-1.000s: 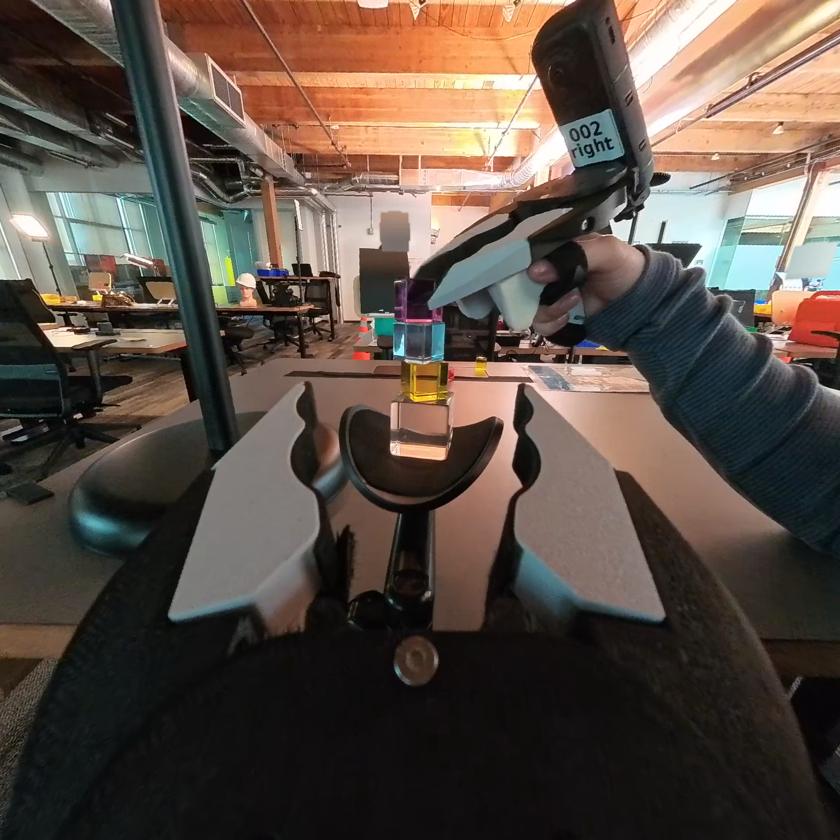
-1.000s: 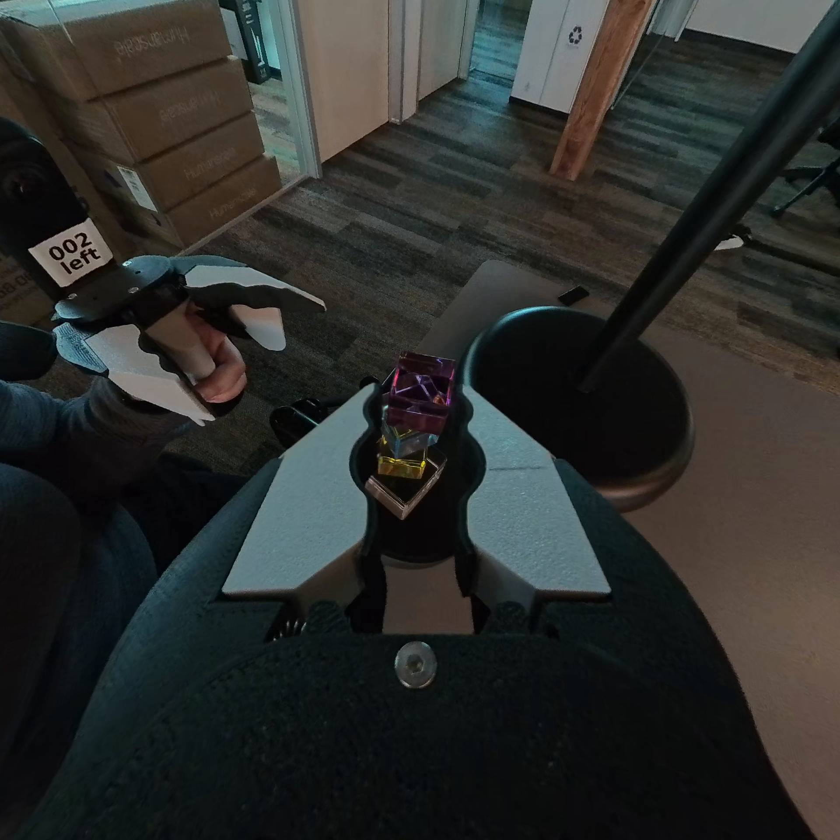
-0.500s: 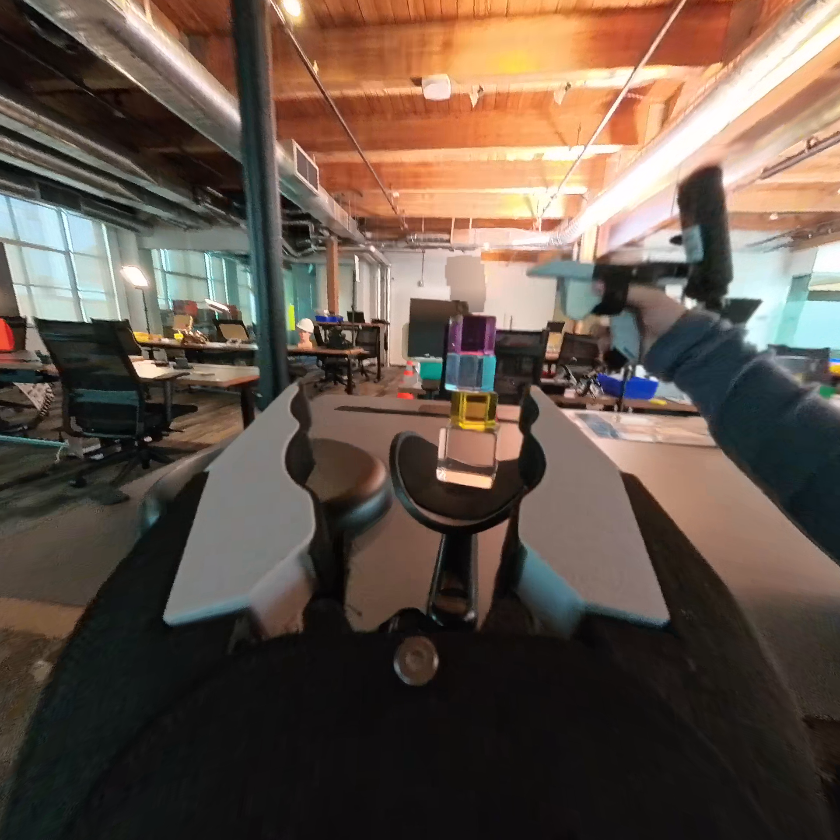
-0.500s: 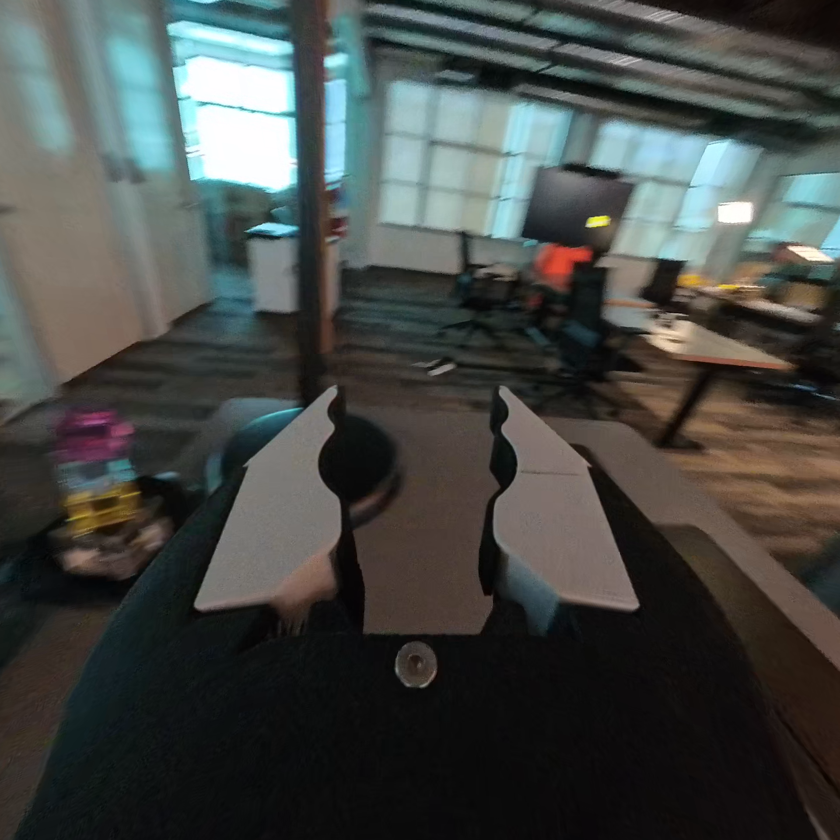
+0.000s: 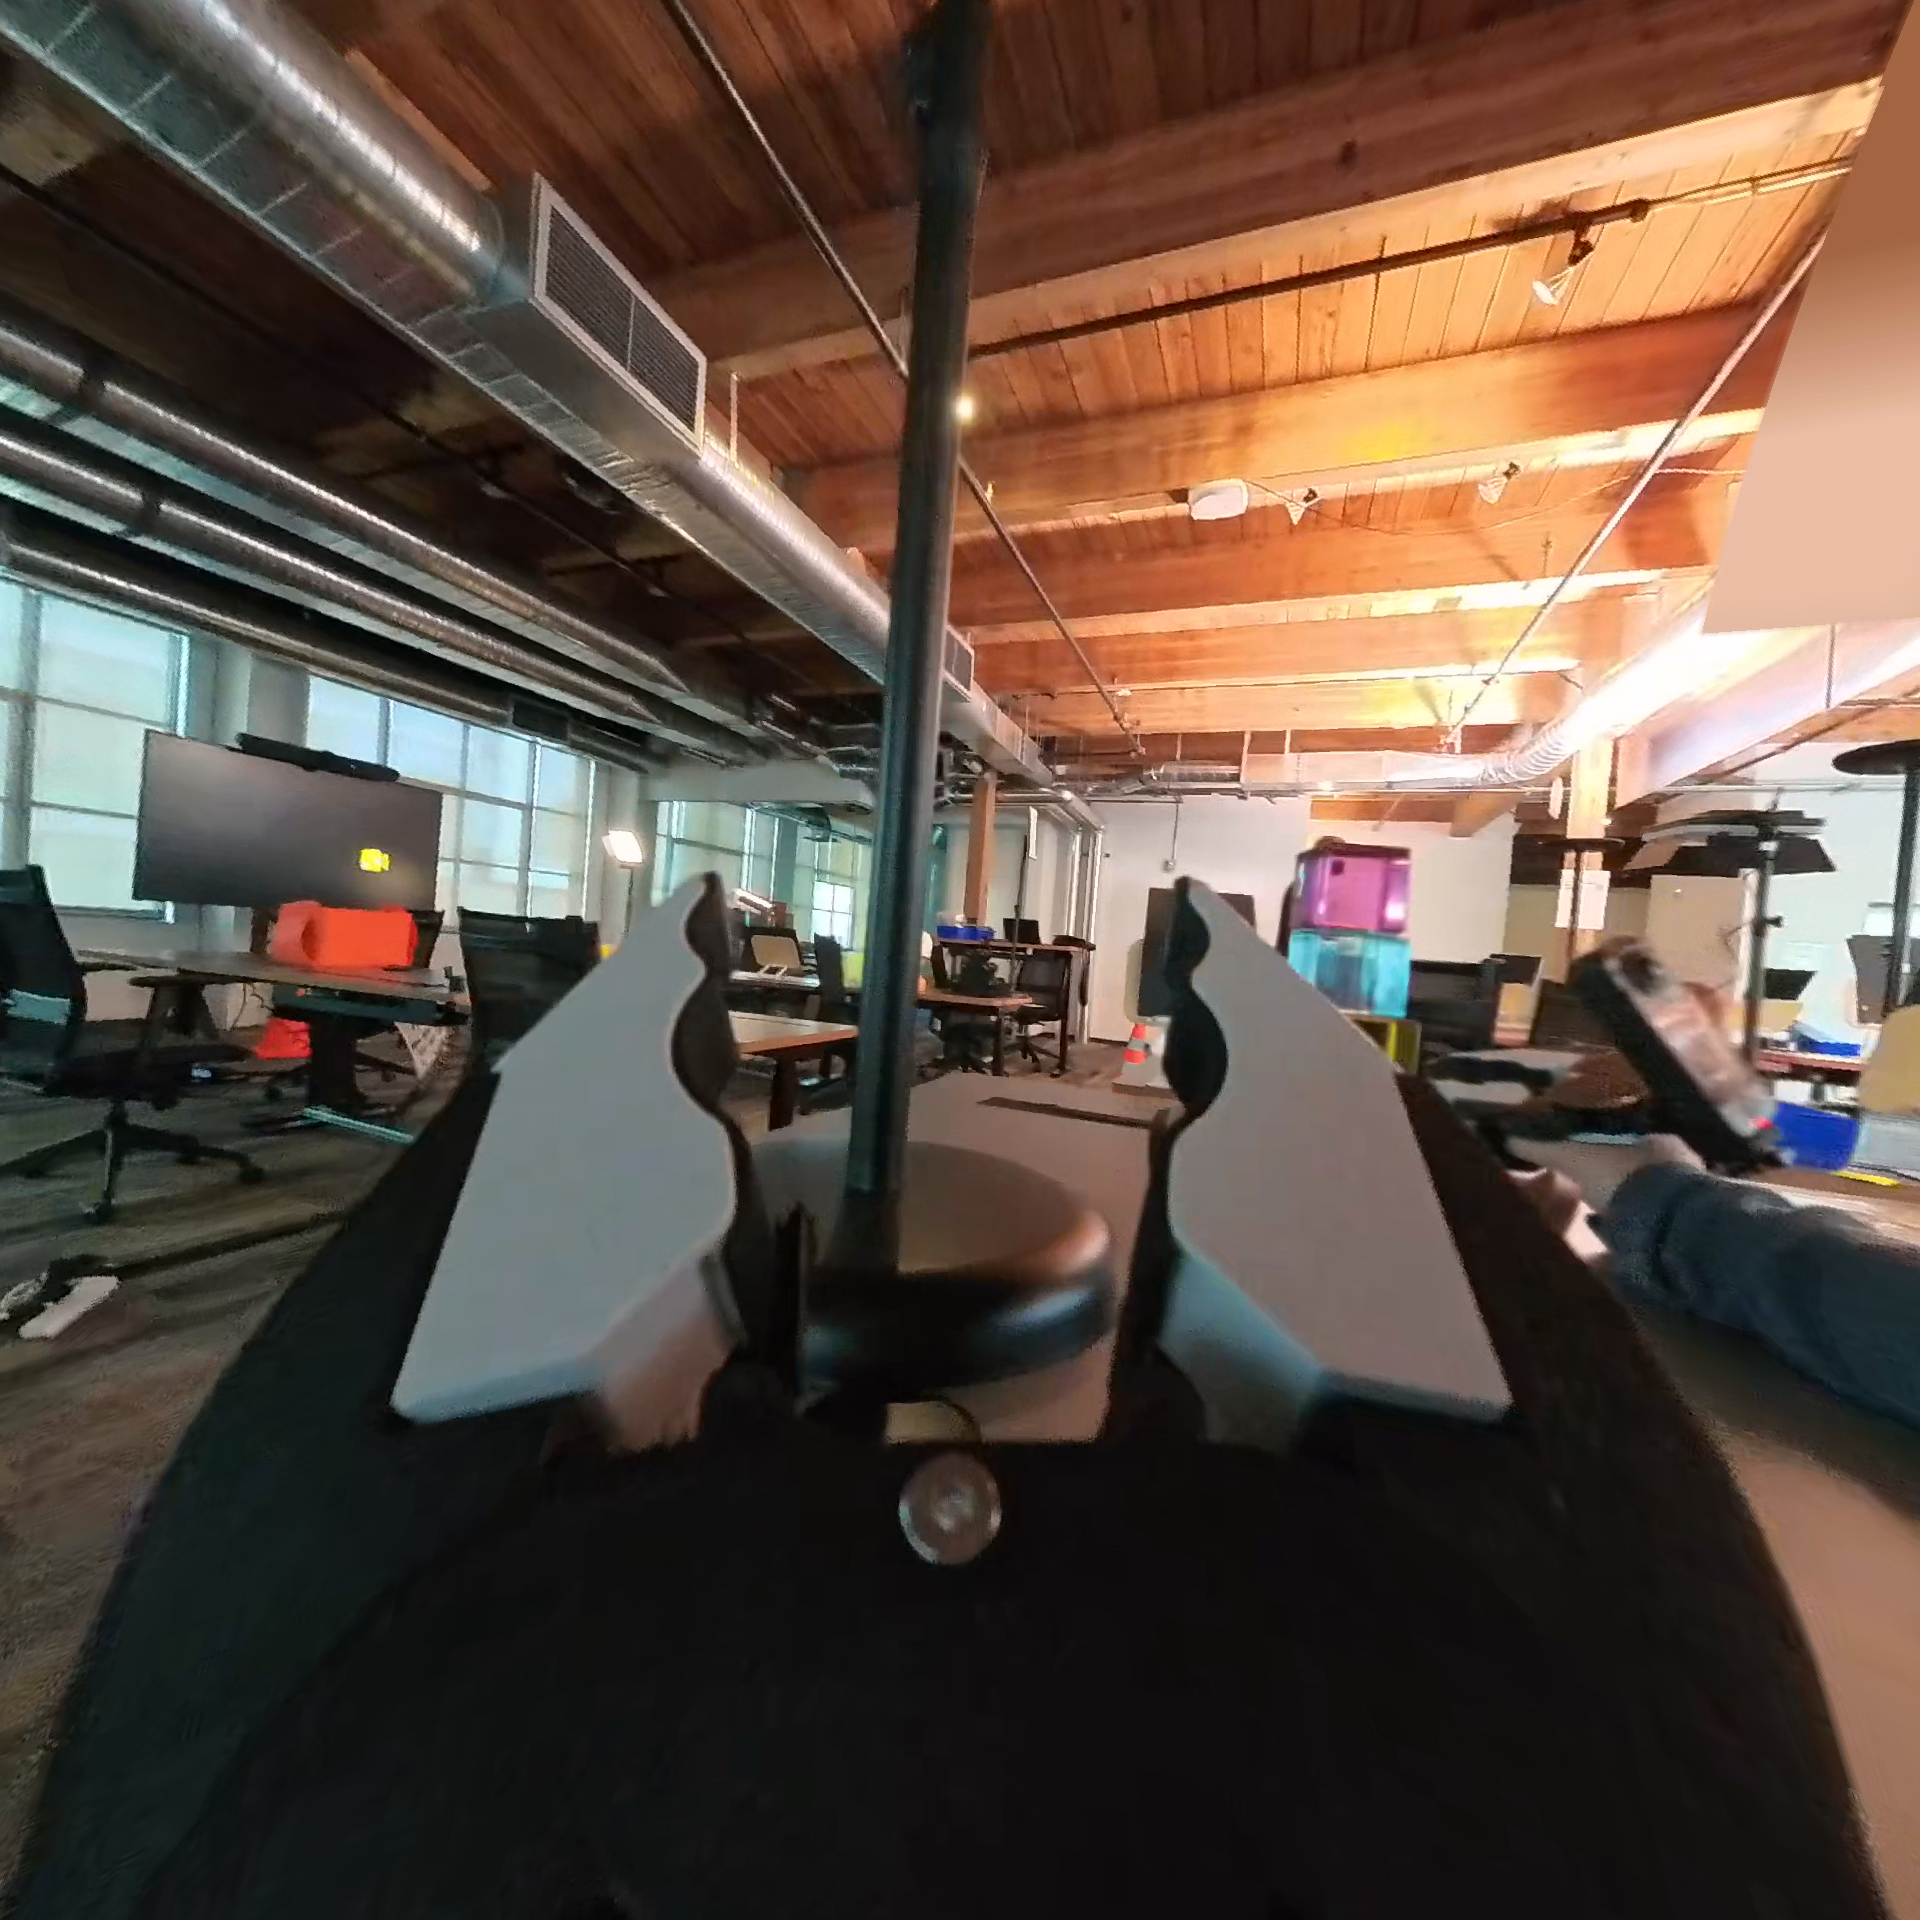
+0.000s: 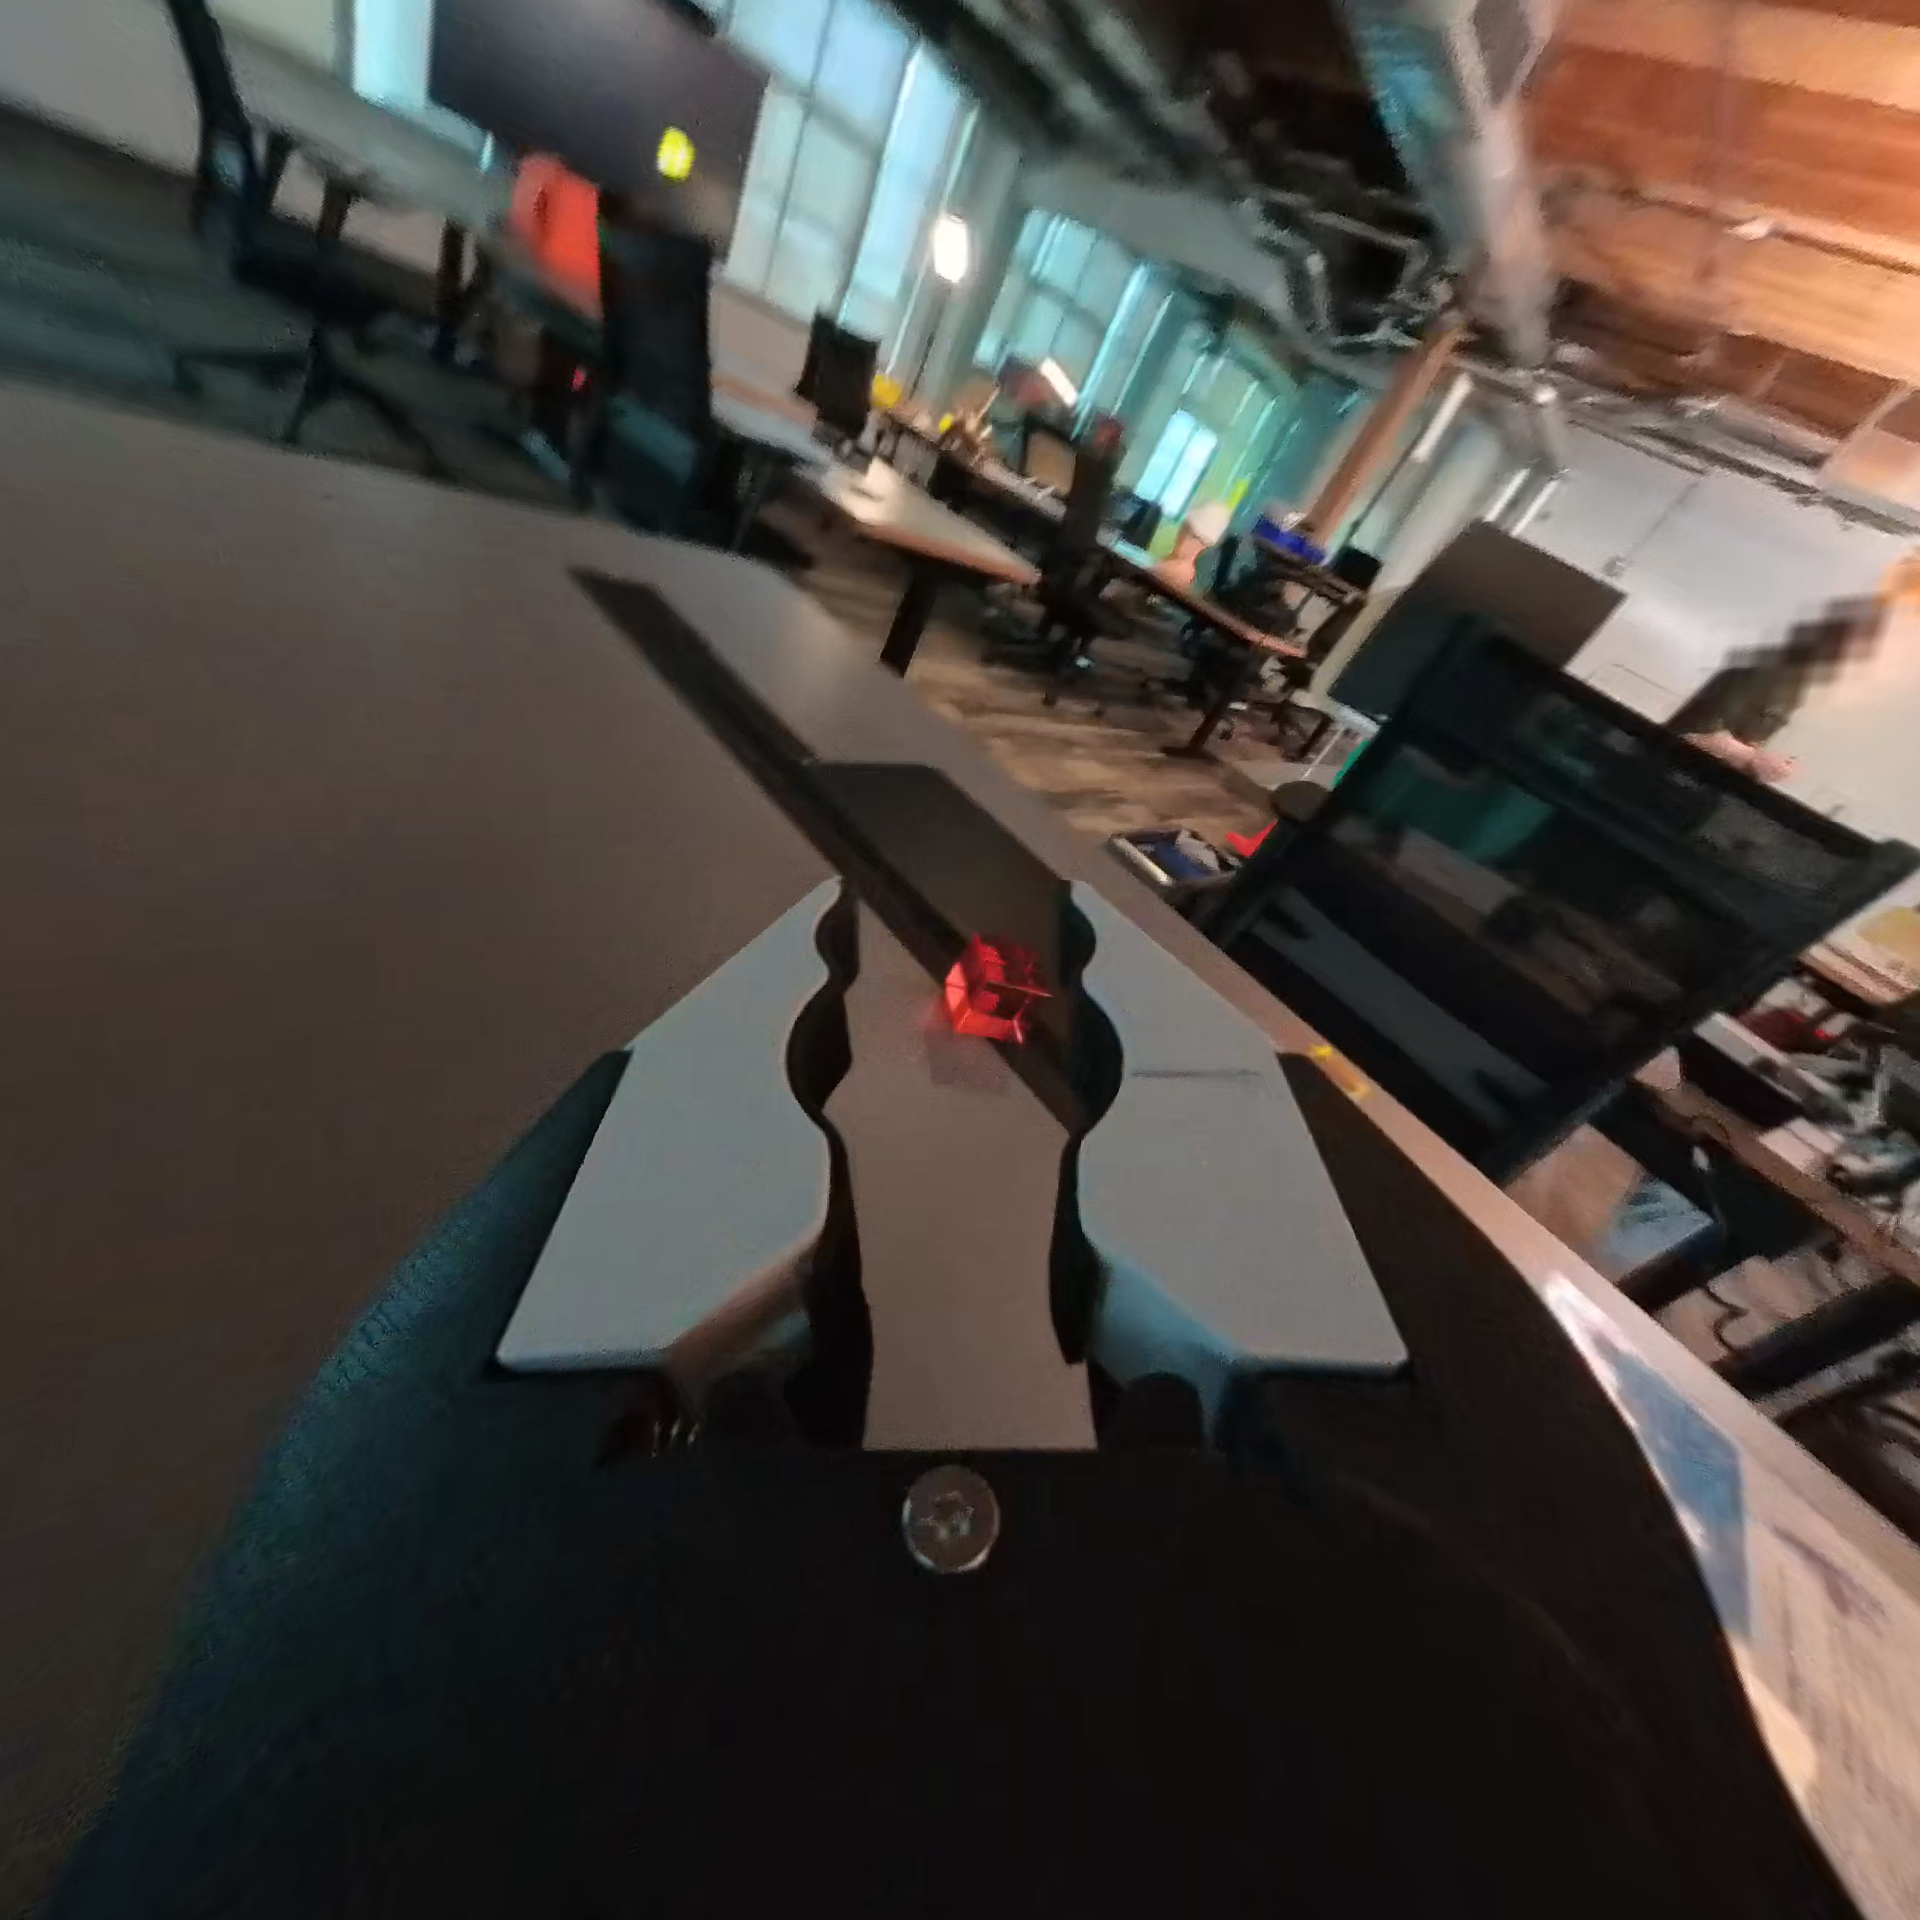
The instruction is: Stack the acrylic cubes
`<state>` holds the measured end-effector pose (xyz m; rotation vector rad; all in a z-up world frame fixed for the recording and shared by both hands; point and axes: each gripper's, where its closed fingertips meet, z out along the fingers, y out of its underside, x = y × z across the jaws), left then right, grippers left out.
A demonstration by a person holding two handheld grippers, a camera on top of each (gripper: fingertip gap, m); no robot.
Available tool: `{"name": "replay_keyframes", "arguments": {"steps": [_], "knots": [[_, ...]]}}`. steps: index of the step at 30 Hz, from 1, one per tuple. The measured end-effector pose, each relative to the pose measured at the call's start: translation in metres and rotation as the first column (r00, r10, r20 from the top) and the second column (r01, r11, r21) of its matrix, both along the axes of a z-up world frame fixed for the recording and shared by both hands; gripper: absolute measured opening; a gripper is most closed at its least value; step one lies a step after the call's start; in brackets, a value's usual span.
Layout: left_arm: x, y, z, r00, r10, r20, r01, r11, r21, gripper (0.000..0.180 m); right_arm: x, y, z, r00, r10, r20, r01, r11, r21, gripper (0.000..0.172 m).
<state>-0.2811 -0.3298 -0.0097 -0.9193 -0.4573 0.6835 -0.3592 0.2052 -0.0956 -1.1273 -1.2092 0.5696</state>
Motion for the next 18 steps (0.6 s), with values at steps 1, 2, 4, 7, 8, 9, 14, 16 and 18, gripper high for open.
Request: {"name": "replay_keyframes", "arguments": {"steps": [1,2,4,7,8,9,14,16,18], "knots": [[-0.003,0.000,0.000,1.000,-0.011,0.012,0.011,1.000,0.000,0.083,-0.007,0.005,-0.005,0.999,-0.013,0.039,0.013,1.000,0.022,0.034],[-0.006,-0.001,0.000,1.000,-0.014,0.018,0.014,1.000,0.001,0.083,-0.014,0.012,-0.009,0.997,-0.025,0.070,0.023,0.999,0.034,0.030],[-0.013,-0.005,0.000,1.000,0.002,0.025,-0.002,1.000,0.004,0.082,-0.027,0.024,-0.016,0.993,-0.034,0.116,0.035,0.999,-0.008,0.029],[-0.022,-0.009,-0.003,0.999,0.027,0.035,-0.027,1.000,0.004,0.080,-0.041,0.046,-0.033,0.979,-0.035,0.201,0.072,0.981,-0.179,0.034],[-0.025,-0.009,-0.004,0.999,0.030,0.041,-0.030,1.000,0.004,0.080,-0.043,0.052,-0.041,0.969,-0.029,0.244,0.090,0.966,-0.244,0.039],[-0.027,-0.008,-0.006,0.998,0.031,0.047,-0.031,1.000,0.003,0.080,-0.045,0.056,-0.051,0.957,-0.014,0.290,0.107,0.946,-0.307,0.045],[-0.032,0.004,-0.007,0.997,-0.006,0.075,0.006,1.000,-0.011,0.081,-0.053,0.061,-0.074,0.924,0.093,0.371,0.112,0.862,-0.494,0.057],[-0.032,0.006,-0.005,0.998,-0.010,0.069,0.011,1.000,-0.014,0.080,-0.055,0.064,-0.073,0.930,0.100,0.354,0.108,0.846,-0.522,0.054],[-0.030,0.008,-0.004,0.998,-0.014,0.067,0.015,1.000,-0.021,0.080,-0.055,0.068,-0.073,0.936,0.096,0.340,0.112,0.833,-0.542,0.047]]}}
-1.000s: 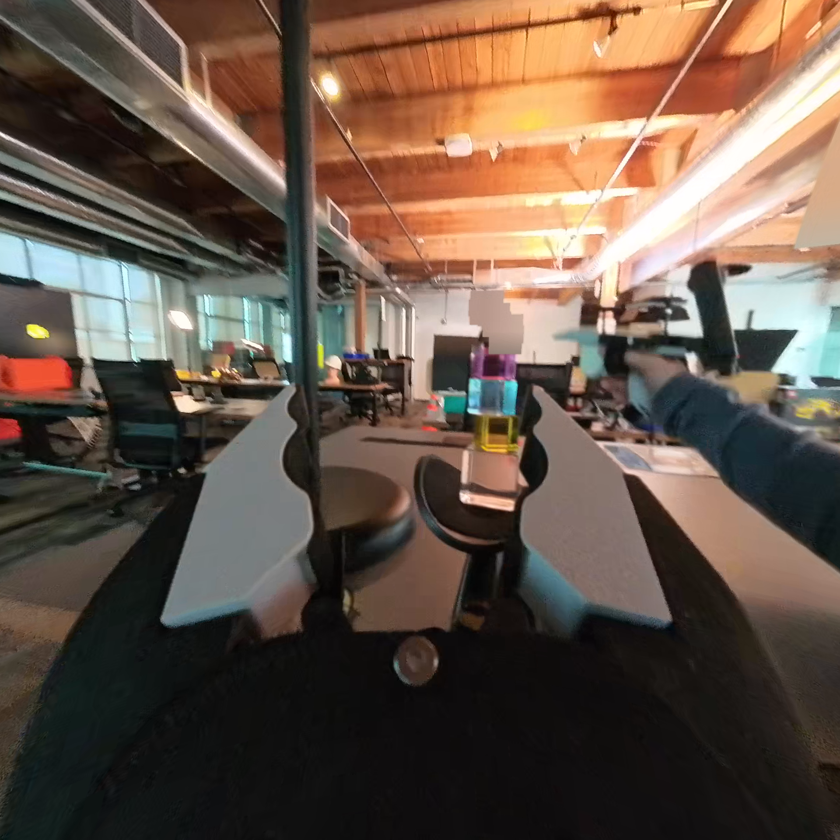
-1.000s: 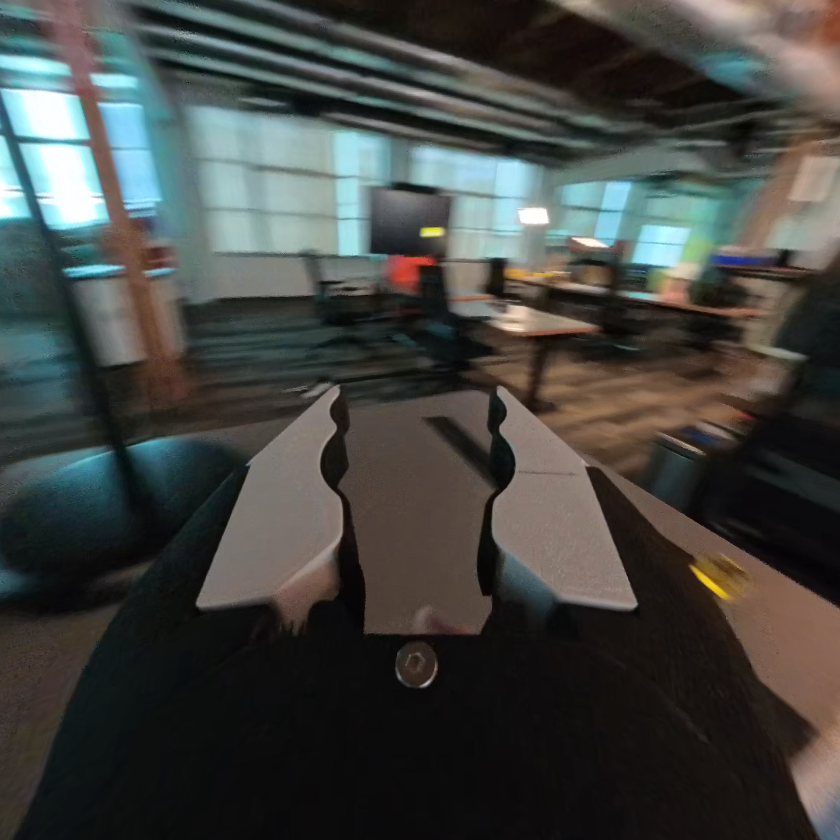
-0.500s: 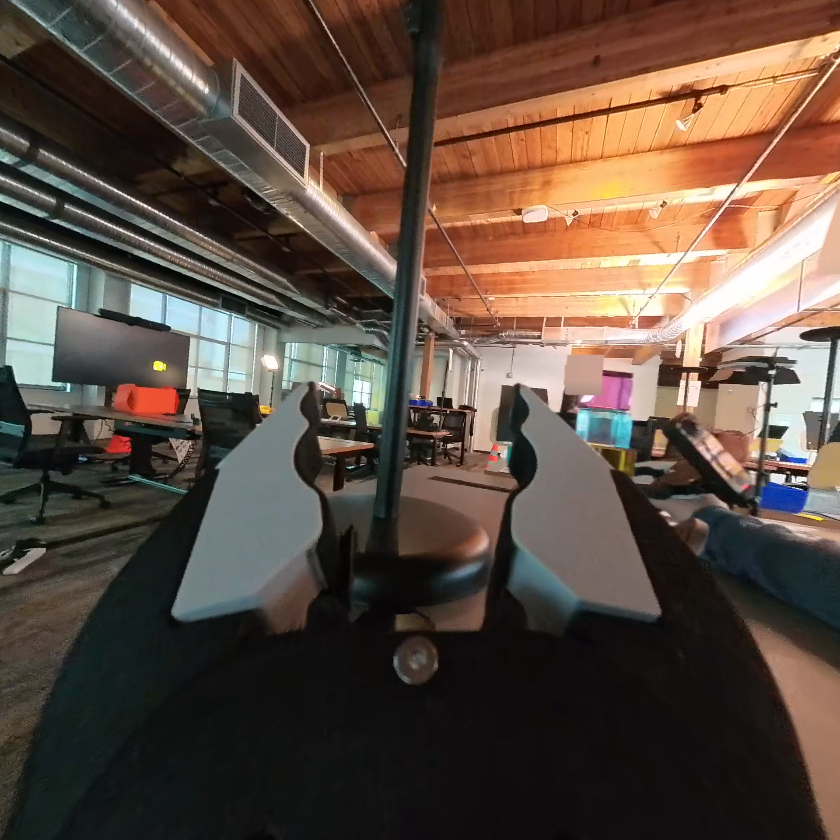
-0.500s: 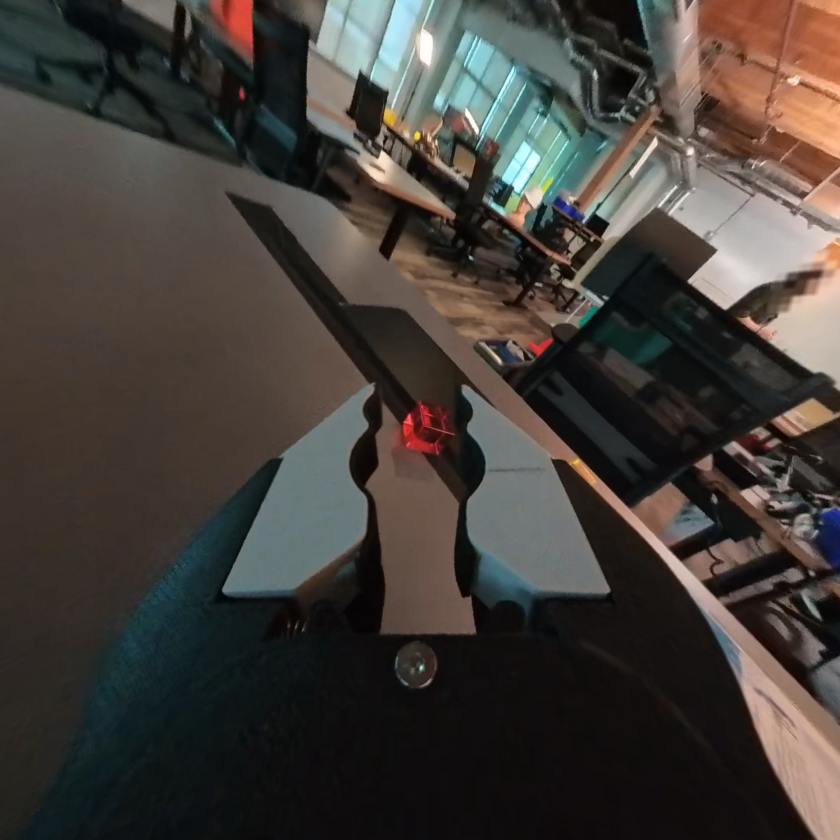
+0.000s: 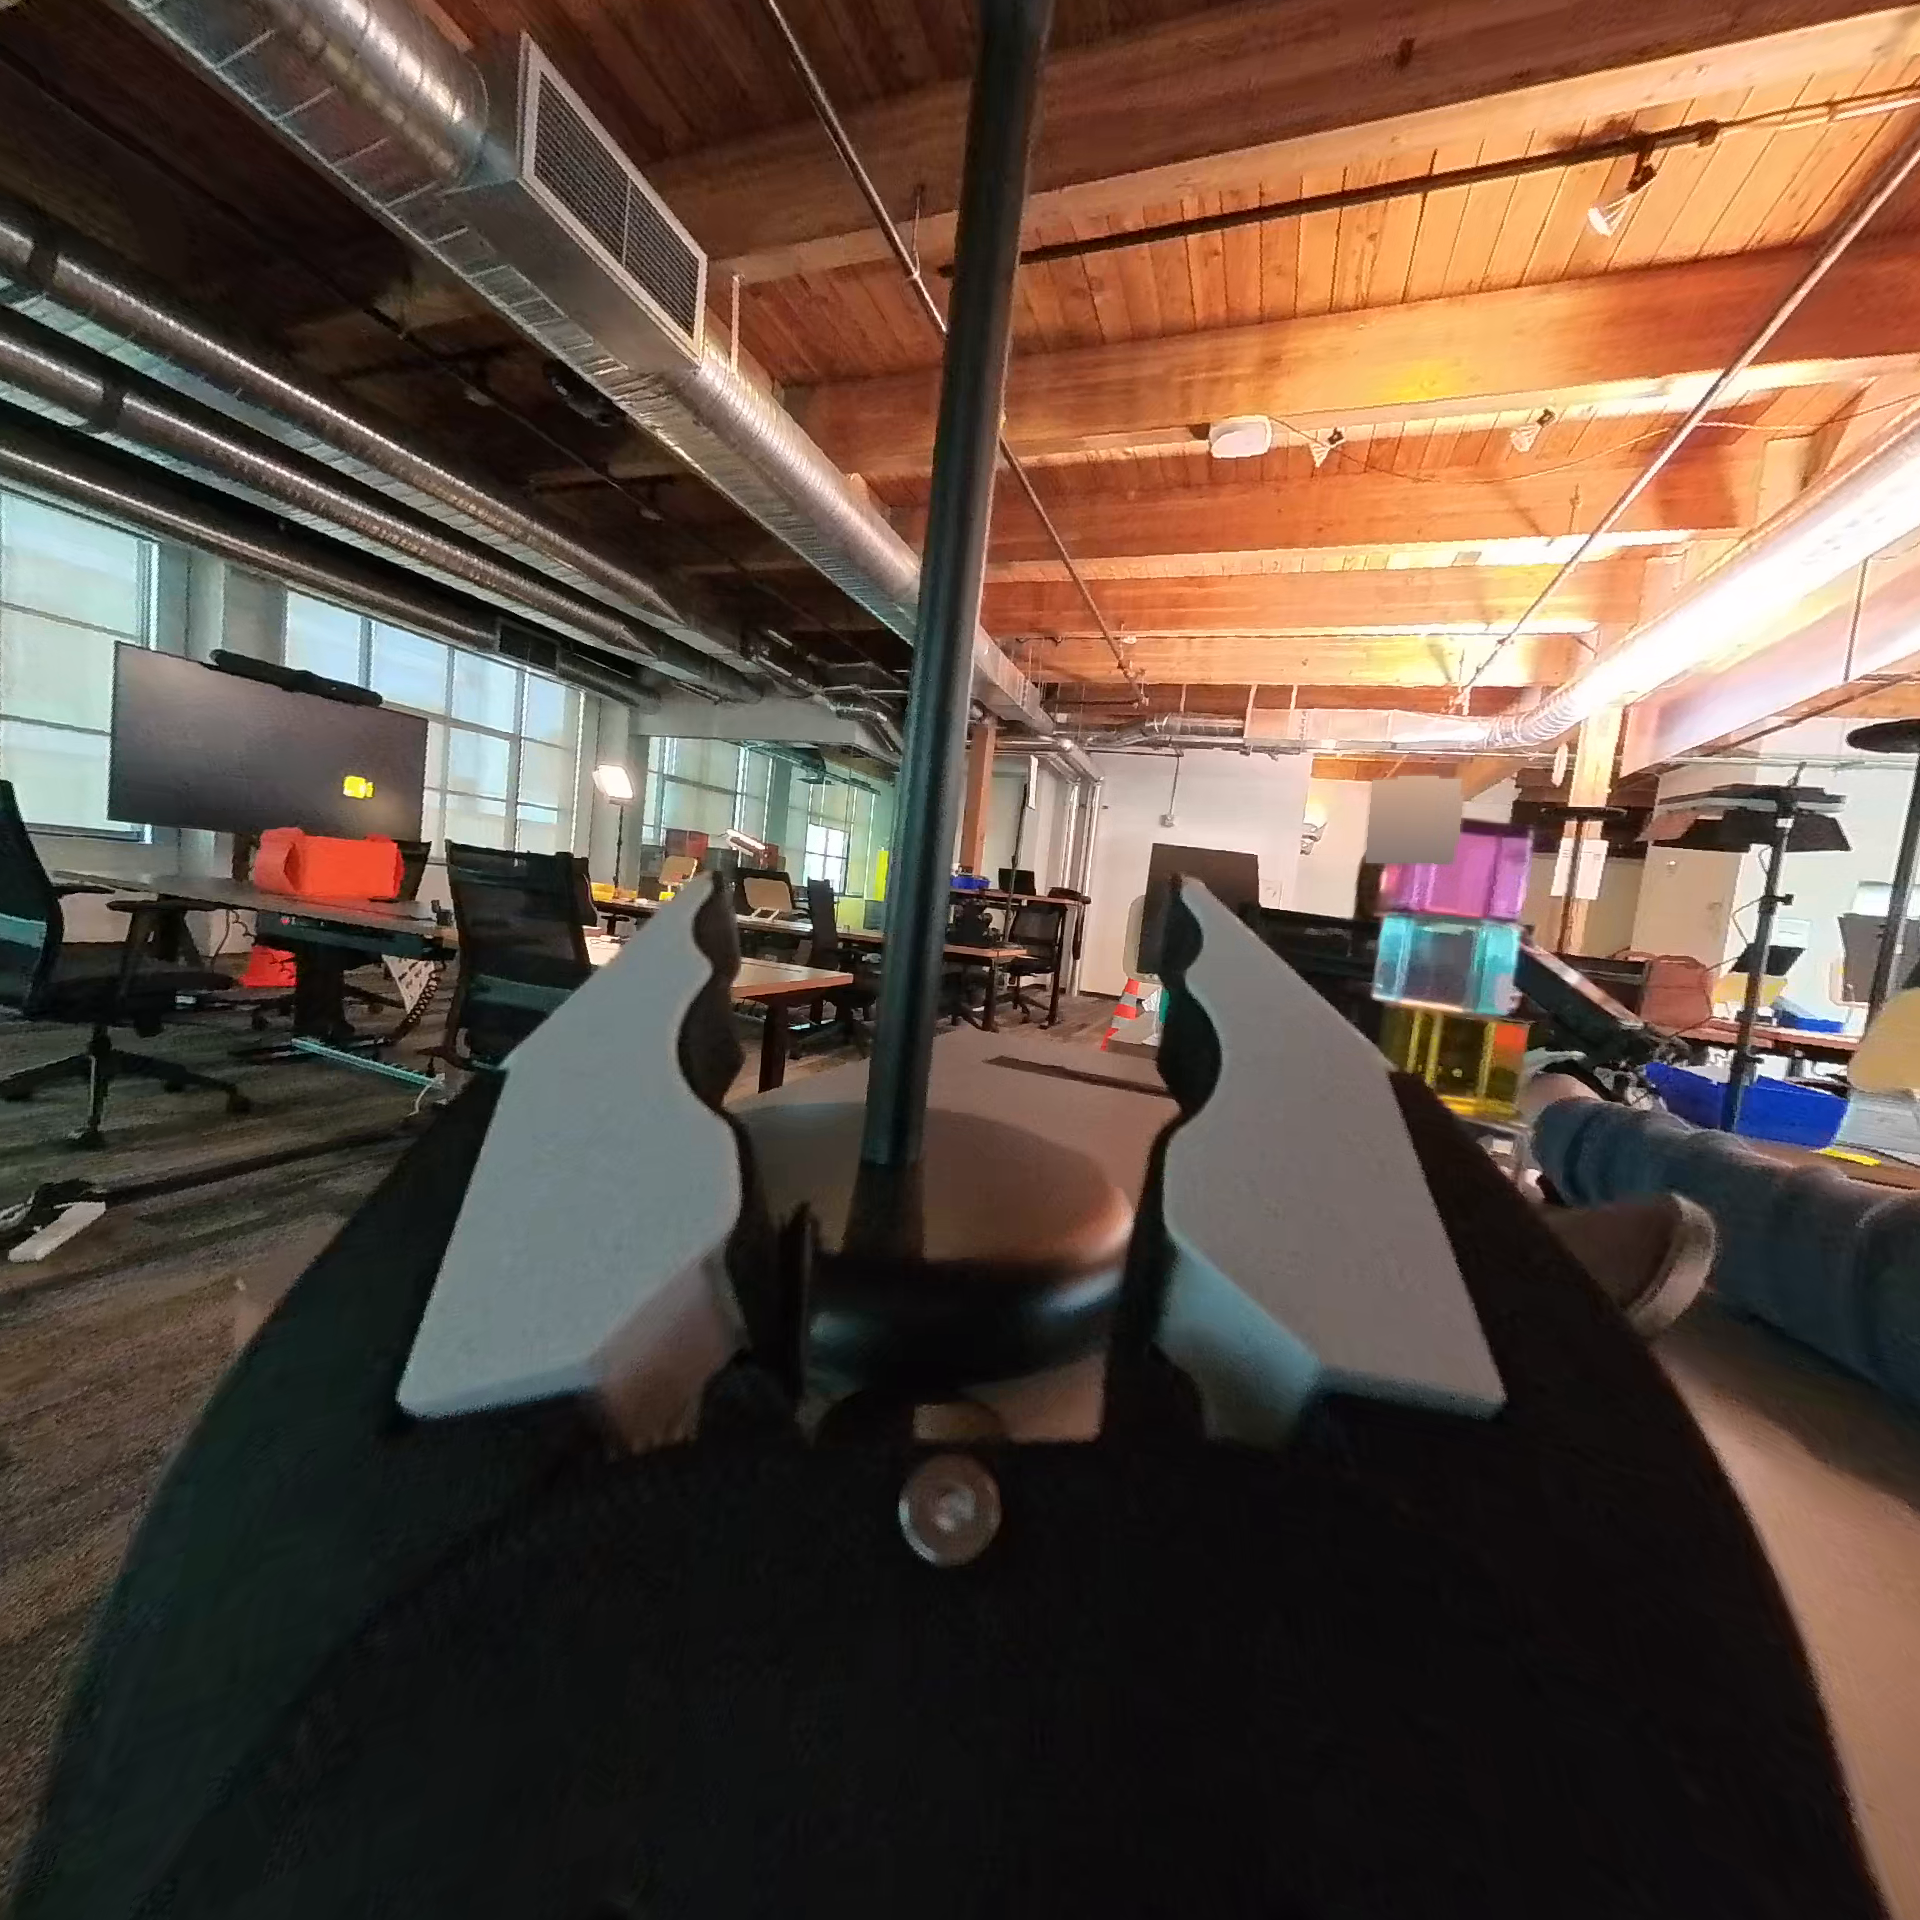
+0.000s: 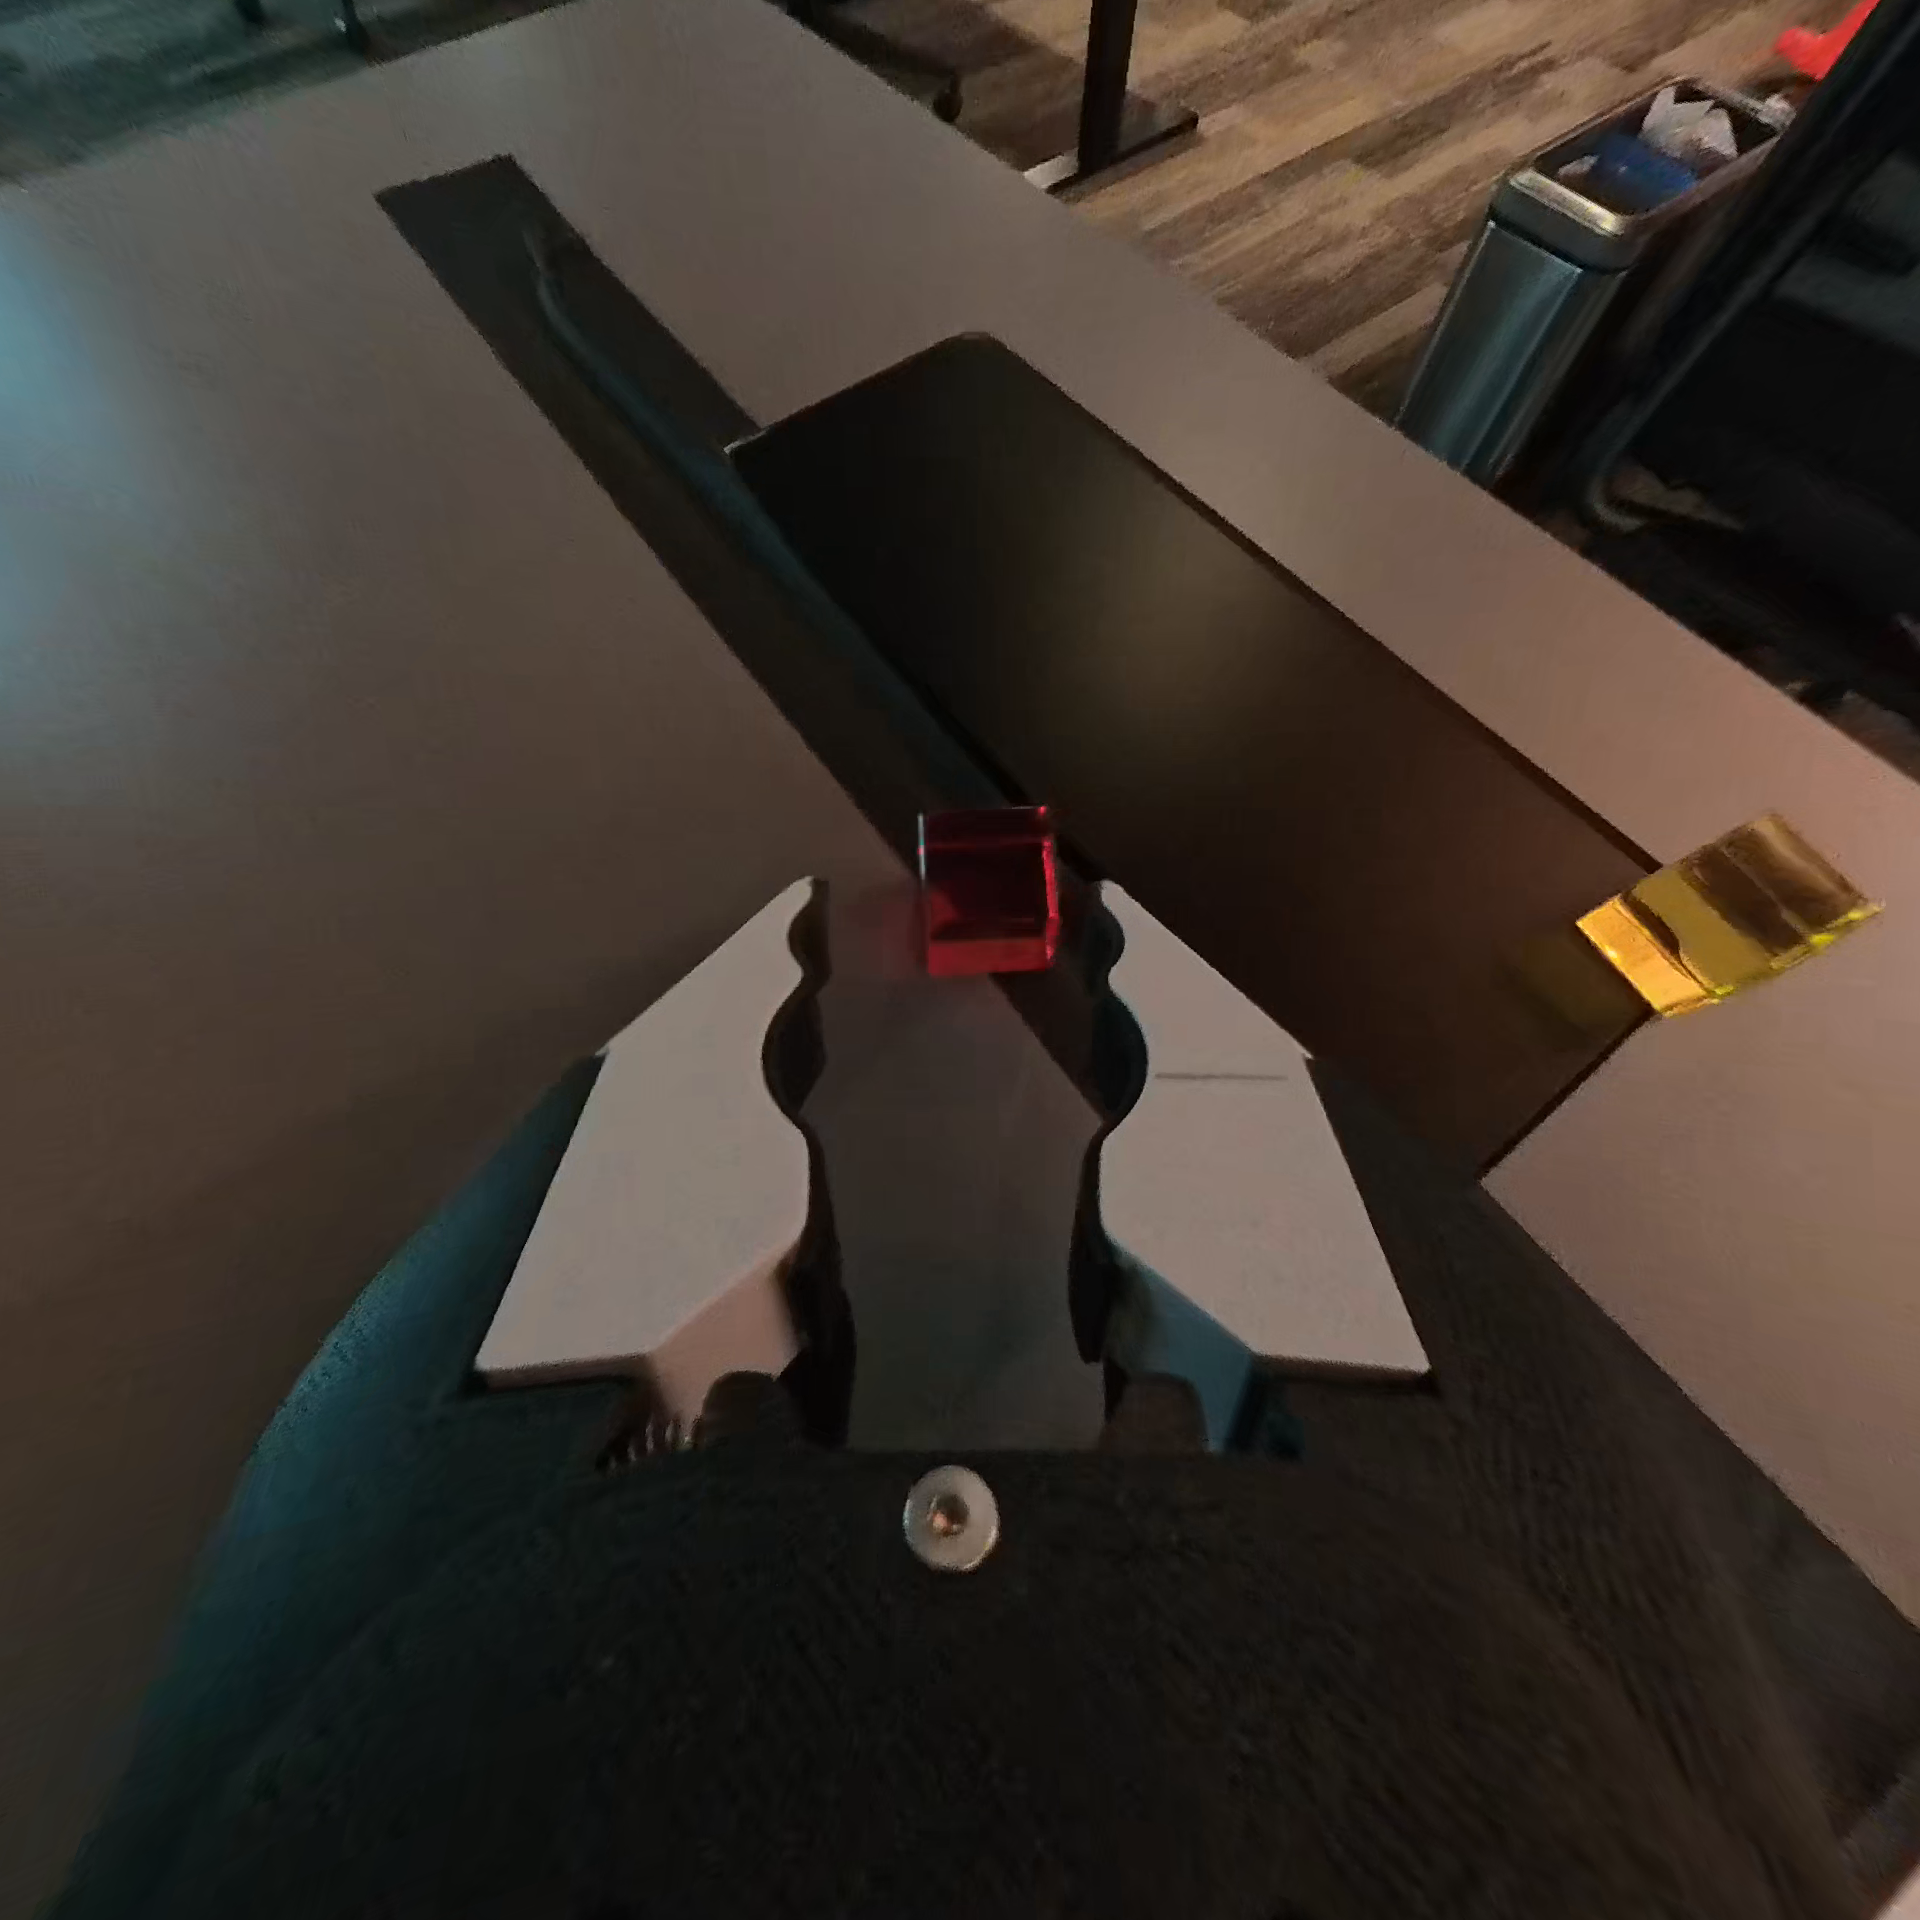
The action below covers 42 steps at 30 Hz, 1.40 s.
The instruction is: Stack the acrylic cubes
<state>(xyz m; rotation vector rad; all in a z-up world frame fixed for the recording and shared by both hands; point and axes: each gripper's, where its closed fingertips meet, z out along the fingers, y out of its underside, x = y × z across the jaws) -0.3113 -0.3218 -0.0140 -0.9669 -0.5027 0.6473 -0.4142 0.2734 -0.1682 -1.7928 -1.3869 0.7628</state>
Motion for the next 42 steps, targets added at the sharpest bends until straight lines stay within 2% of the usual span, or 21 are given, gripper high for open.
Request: {"name": "replay_keyframes", "arguments": {"steps": [5,9,11,14,19,22,23,25,27,29,30,32,34,37,42], "knots": [[0.003,-0.003,0.002,1.000,-0.008,0.005,0.008,1.000,0.001,0.080,0.000,-0.001,-0.009,0.998,0.009,0.069,-0.011,1.000,0.027,0.028],[0.008,-0.009,0.007,1.000,-0.012,-0.005,0.012,1.000,0.004,0.078,-0.001,-0.007,0.001,0.998,0.024,0.060,-0.038,0.969,0.244,0.025],[0.011,-0.013,0.009,1.000,-0.015,-0.005,0.016,1.000,0.009,0.077,0.000,-0.016,0.021,0.998,0.054,-0.021,-0.040,0.904,0.425,0.024],[0.017,-0.021,0.012,1.000,-0.020,-0.011,0.020,0.999,0.032,0.077,0.007,-0.042,0.045,0.984,0.134,-0.115,-0.029,0.764,0.644,0.024],[0.026,-0.032,0.015,0.999,-0.035,-0.009,0.036,0.996,0.084,0.075,0.031,-0.106,0.074,0.948,0.267,-0.172,-0.036,0.630,0.776,0.025],[0.037,-0.031,0.020,0.996,-0.085,-0.006,0.085,0.990,0.110,0.076,0.053,-0.136,0.104,0.930,0.325,-0.171,0.000,0.465,0.885,0.025],[0.041,-0.031,0.022,0.995,-0.096,-0.012,0.096,0.990,0.107,0.075,0.059,-0.144,0.119,0.920,0.342,-0.190,0.021,0.442,0.897,0.024],[0.048,-0.030,0.024,0.995,-0.100,-0.016,0.101,0.991,0.082,0.075,0.066,-0.172,0.153,0.878,0.420,-0.232,-0.002,0.487,0.873,0.024],[0.054,-0.027,0.027,0.995,-0.094,-0.025,0.095,0.994,0.048,0.075,0.077,-0.217,0.194,0.806,0.530,-0.263,-0.087,0.546,0.833,0.025],[0.058,-0.025,0.028,0.996,-0.087,-0.030,0.088,0.996,0.020,0.075,0.096,-0.276,0.227,0.670,0.665,-0.331,-0.278,0.638,0.718,0.025],[0.060,-0.024,0.029,0.996,-0.085,-0.033,0.086,0.996,0.012,0.076,0.106,-0.305,0.239,0.587,0.720,-0.371,-0.402,0.657,0.638,0.025],[0.064,-0.024,0.031,0.996,-0.084,-0.040,0.084,0.996,0.002,0.076,0.127,-0.354,0.248,0.455,0.794,-0.404,-0.641,0.607,0.470,0.025],[0.068,-0.024,0.032,0.996,-0.080,-0.050,0.080,0.997,0.001,0.076,0.143,-0.389,0.247,0.370,0.841,-0.395,-0.767,0.517,0.380,0.025],[0.070,-0.025,0.034,0.995,-0.080,-0.056,0.080,0.997,0.006,0.075,0.154,-0.425,0.235,0.310,0.891,-0.330,-0.852,0.415,0.320,0.024],[0.070,-0.019,0.030,0.995,-0.090,-0.042,0.090,0.996,-0.014,0.075,0.160,-0.456,0.213,0.257,0.934,-0.248,-0.915,0.317,0.249,0.024]]}}
